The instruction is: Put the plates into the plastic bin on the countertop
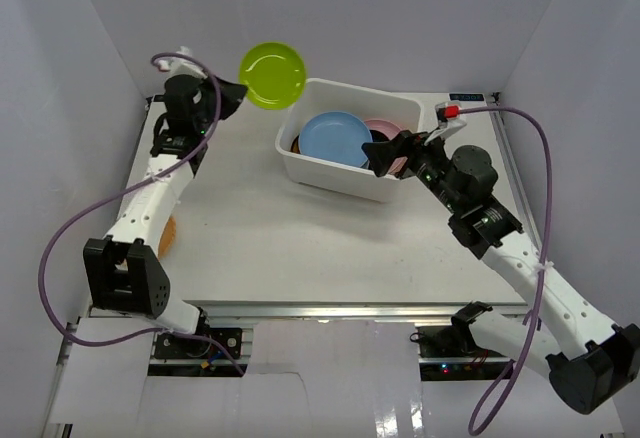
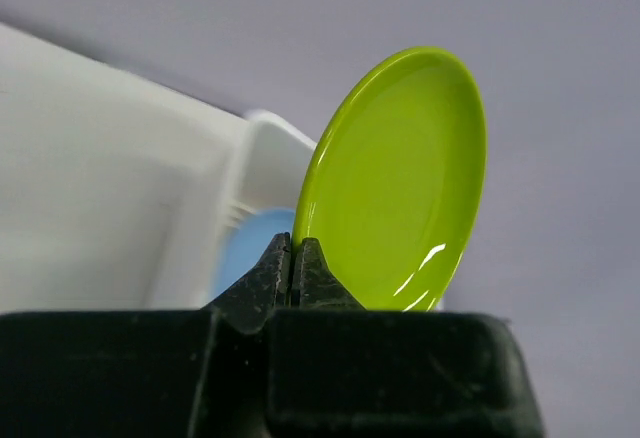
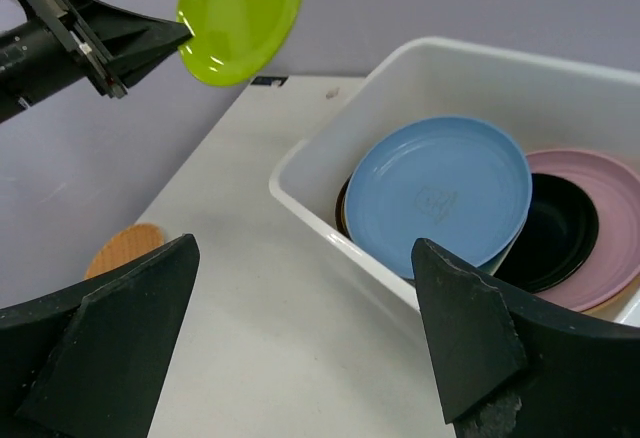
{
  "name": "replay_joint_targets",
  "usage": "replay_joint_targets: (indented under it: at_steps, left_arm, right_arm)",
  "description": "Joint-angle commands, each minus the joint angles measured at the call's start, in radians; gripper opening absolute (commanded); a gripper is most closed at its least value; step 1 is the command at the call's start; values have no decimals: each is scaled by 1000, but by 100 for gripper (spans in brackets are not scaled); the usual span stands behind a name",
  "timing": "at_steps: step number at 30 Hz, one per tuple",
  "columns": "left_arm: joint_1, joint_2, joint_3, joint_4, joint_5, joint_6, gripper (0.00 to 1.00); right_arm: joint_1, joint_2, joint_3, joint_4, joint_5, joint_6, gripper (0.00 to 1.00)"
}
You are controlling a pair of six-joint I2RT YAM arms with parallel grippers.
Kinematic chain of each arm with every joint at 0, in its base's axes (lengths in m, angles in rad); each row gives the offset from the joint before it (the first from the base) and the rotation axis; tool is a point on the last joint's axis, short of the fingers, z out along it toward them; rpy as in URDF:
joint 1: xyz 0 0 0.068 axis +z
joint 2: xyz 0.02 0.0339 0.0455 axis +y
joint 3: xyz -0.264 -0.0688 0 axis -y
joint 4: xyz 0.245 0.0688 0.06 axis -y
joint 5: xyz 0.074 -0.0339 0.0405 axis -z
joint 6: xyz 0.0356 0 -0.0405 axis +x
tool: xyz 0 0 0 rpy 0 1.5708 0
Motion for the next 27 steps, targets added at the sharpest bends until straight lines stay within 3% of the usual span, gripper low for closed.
replay_joint_targets:
  at_steps: [1,5,9,18,21,22,25,26,27]
  left_arm:
    - [-147,22,93,-21,47,50,0]
    - [-300,124,178,-54,17,84,0]
    - [-377,288,291,-122,-20,116,0]
    - [-419,510,524,-254,-79,153,0]
    - [-419,516,523,-268,-95,167,35]
    - [-419,511,520,-271,-98,173,61]
    - [-419,478,523,-279,-138,202,91]
    - [-419,464,526,-279,-141,211,98]
    - [-419,432,538,-279,-148,233,98]
  right_arm:
    - [-11,-63,-18,1,86,-25,93]
    - [-12,-136,-41,-9,129,-23,91]
    - [-12,-176,-46,-23,146,-23,91]
    - [-12,-221,-41,-65,143,-33,91]
    - [-14,-215,-43,-68,129,-31,91]
    - [-14,-210,-38,-72,124,-28,91]
    - [-14,-184,-32,-65,80,-11,91]
    - [-12,-164,-31,-56,65,-3,91]
    - [-12,-152,-29,-54,31,6,91]
